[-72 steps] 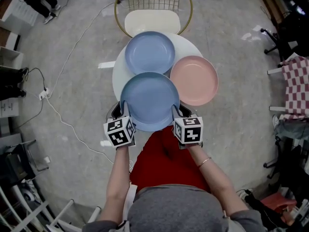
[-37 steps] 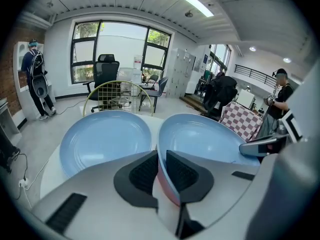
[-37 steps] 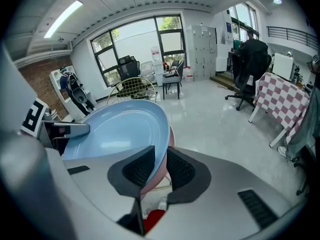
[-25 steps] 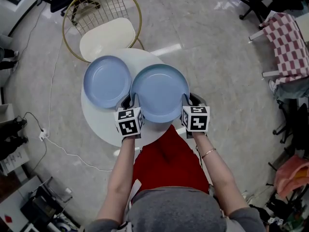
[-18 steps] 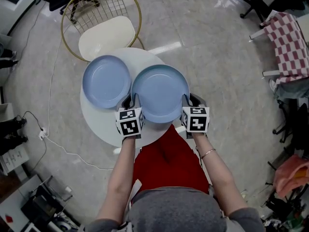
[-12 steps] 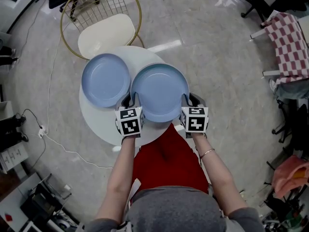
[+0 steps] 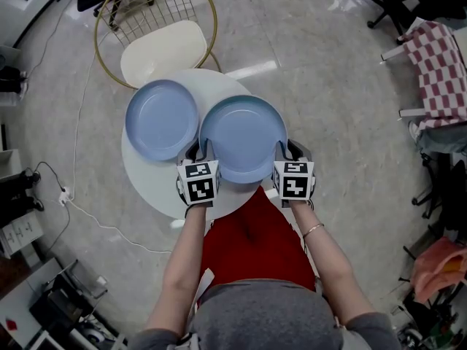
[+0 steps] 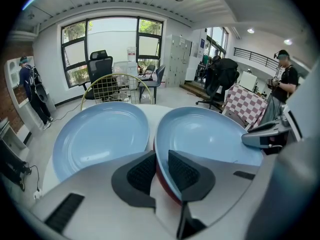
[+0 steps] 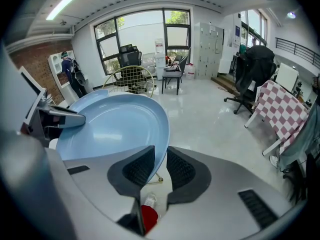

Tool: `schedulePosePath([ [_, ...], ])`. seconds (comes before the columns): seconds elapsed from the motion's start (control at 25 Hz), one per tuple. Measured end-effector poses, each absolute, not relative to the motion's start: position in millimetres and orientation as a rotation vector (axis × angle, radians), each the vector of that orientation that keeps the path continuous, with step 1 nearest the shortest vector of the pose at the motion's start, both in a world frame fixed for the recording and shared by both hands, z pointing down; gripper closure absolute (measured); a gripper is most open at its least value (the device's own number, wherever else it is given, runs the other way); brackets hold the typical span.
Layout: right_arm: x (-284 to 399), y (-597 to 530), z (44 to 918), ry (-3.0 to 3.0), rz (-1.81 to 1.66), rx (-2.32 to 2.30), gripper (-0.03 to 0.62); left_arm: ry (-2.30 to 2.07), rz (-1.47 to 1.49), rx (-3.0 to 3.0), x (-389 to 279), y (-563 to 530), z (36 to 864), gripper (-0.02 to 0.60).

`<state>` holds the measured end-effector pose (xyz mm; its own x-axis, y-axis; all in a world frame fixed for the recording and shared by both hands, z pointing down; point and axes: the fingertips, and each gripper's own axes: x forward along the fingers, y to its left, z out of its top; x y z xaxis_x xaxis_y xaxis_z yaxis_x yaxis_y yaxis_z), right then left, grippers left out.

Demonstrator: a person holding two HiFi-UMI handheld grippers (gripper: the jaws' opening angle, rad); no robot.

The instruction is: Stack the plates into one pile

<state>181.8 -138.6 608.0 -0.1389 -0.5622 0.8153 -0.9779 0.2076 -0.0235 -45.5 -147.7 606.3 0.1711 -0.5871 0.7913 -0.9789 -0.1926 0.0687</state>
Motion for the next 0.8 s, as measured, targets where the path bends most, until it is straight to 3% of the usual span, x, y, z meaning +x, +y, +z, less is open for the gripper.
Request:
schedulePosePath([
  [0.8, 181.0, -148.0, 590.9, -1.817, 0.689, 1.468, 0.503, -1.497, 0.825, 1.820, -53.2, -146.4, 604.1, 0.430],
])
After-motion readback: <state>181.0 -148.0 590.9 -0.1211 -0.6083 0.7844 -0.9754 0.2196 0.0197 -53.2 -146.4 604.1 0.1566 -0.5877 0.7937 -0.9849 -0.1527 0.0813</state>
